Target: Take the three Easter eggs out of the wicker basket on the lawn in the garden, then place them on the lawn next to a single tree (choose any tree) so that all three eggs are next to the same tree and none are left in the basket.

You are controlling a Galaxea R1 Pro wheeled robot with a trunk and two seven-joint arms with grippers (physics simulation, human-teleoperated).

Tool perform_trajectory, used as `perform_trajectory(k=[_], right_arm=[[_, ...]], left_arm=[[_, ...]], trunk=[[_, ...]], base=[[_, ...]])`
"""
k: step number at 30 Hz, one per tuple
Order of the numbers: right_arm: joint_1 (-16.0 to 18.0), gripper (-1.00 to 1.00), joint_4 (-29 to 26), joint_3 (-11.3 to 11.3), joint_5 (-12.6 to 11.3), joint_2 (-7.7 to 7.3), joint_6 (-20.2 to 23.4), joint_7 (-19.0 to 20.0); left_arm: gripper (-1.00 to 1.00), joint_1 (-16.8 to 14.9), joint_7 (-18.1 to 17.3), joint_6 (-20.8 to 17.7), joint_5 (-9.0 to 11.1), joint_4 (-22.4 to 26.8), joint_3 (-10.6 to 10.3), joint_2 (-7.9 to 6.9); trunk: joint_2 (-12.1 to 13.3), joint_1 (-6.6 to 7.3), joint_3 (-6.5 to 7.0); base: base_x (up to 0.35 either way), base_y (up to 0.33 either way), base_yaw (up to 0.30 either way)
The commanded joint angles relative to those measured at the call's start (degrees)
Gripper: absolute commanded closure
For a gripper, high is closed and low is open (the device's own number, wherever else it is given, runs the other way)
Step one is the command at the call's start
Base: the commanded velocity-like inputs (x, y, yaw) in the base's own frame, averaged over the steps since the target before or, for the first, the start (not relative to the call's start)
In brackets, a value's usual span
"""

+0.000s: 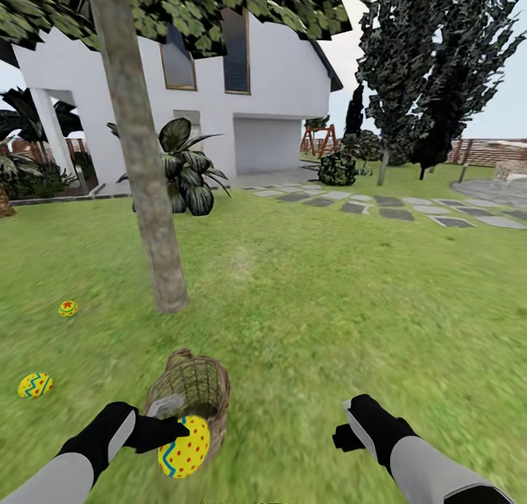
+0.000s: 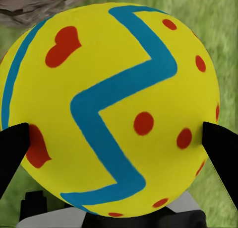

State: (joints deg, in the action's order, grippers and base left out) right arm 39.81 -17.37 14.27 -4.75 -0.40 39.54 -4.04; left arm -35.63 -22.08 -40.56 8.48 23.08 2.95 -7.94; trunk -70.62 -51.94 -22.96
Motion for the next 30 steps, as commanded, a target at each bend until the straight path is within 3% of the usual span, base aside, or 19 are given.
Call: perform_trajectory(k=[1,22,30], right_arm=[[0.0,-1.0,-0.12,0.32,-0.53,-0.04,0.27,-0.36],[0.0,-1.0,-0.03,0.32,-0.53,-0.04,0.27,-0.29],[0.0,-1.0,-0.03,0.32,-0.57,-0.04,0.27,-0.01]], left_arm=[[1.0,-0.02,0.01,-0.48,0.23,0.04,0.3,0.08],[1.0,0.01,0.02,-0.48,0.11,0.04,0.3,0.76],[1.0,0.03,-0.31,-0.42,0.27,-0.56,0.53,0.55]], trunk=[[0.38,0.24,0.12],[8.8,4.85,3.89],[12.01,6.61,5.1]], base=[[-0.122,-0.309,0.29],[-0.03,-0.308,0.286],[0.0,-0.213,0.041]])
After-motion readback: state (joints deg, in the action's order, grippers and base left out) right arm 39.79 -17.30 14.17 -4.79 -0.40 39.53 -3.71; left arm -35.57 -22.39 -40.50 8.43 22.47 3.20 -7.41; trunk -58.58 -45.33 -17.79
